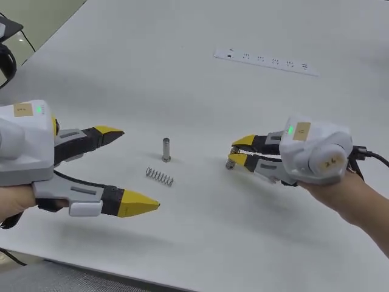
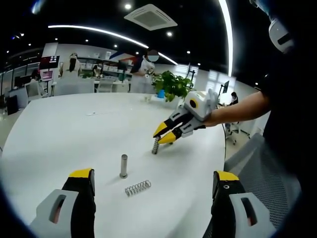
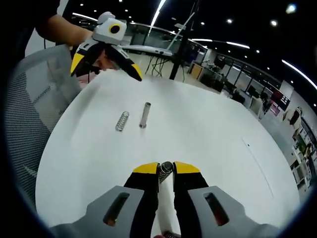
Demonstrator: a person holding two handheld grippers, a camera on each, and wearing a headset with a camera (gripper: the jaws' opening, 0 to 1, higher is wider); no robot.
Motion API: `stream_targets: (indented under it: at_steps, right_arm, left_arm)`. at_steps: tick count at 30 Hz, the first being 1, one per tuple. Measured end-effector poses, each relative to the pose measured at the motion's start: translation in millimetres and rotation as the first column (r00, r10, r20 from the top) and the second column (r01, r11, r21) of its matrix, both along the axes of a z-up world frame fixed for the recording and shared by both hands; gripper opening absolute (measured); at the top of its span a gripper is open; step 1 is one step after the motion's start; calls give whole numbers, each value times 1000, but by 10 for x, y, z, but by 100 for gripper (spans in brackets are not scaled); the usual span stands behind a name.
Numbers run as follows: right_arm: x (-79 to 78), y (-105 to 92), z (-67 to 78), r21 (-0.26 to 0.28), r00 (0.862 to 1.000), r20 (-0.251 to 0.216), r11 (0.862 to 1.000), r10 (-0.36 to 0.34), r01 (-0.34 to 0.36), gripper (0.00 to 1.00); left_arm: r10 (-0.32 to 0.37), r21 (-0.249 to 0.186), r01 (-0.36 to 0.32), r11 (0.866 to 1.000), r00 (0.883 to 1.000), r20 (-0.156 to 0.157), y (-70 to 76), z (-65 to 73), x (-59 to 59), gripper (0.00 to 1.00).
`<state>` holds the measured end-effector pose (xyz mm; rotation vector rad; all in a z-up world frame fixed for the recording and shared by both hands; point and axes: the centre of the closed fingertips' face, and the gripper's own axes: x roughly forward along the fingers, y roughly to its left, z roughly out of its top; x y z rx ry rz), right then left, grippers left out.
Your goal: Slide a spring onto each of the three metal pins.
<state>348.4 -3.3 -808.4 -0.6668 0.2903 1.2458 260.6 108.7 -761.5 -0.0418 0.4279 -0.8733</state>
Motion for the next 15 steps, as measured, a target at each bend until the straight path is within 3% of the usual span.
stream_targets:
  at_steps: [15]
  right_arm:
    - [-5,13,39,35,998,-44,999,-35,37,10]
  left_arm:
    - [3,-1,-3,1000,1000,5,6,26,0,96]
